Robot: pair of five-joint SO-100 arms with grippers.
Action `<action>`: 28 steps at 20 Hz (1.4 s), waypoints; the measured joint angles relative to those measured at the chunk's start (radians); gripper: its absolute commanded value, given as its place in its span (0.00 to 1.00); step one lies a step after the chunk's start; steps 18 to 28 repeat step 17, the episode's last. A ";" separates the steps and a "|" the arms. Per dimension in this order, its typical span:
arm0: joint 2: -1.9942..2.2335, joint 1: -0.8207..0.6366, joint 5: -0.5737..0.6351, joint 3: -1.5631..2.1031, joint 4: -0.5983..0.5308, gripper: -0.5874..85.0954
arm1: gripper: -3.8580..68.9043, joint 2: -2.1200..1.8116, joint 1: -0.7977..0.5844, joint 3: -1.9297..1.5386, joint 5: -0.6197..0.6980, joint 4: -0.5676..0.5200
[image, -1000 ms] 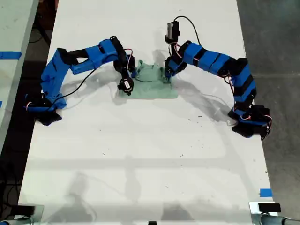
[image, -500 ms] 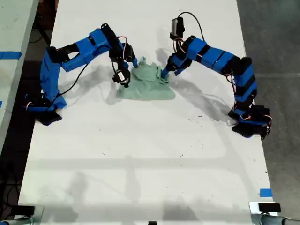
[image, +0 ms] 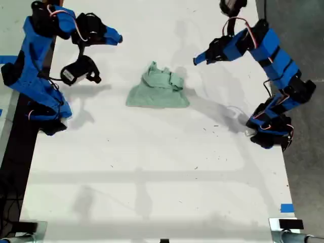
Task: Fold t shirt
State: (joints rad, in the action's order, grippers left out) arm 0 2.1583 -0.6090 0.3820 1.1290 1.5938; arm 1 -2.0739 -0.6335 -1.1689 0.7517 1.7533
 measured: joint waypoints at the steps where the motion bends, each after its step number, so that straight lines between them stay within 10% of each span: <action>1: 0.100 0.026 -0.021 0.037 0.000 0.01 | 0.16 -0.120 0.029 -0.072 -0.023 0.000; 17: 1.424 0.543 -0.440 1.611 -0.337 0.00 | 0.07 -1.399 0.491 -1.273 -0.295 -0.164; 28: 1.424 0.543 -0.440 1.611 -0.337 0.00 | 0.07 -1.399 0.491 -1.273 -0.295 -0.164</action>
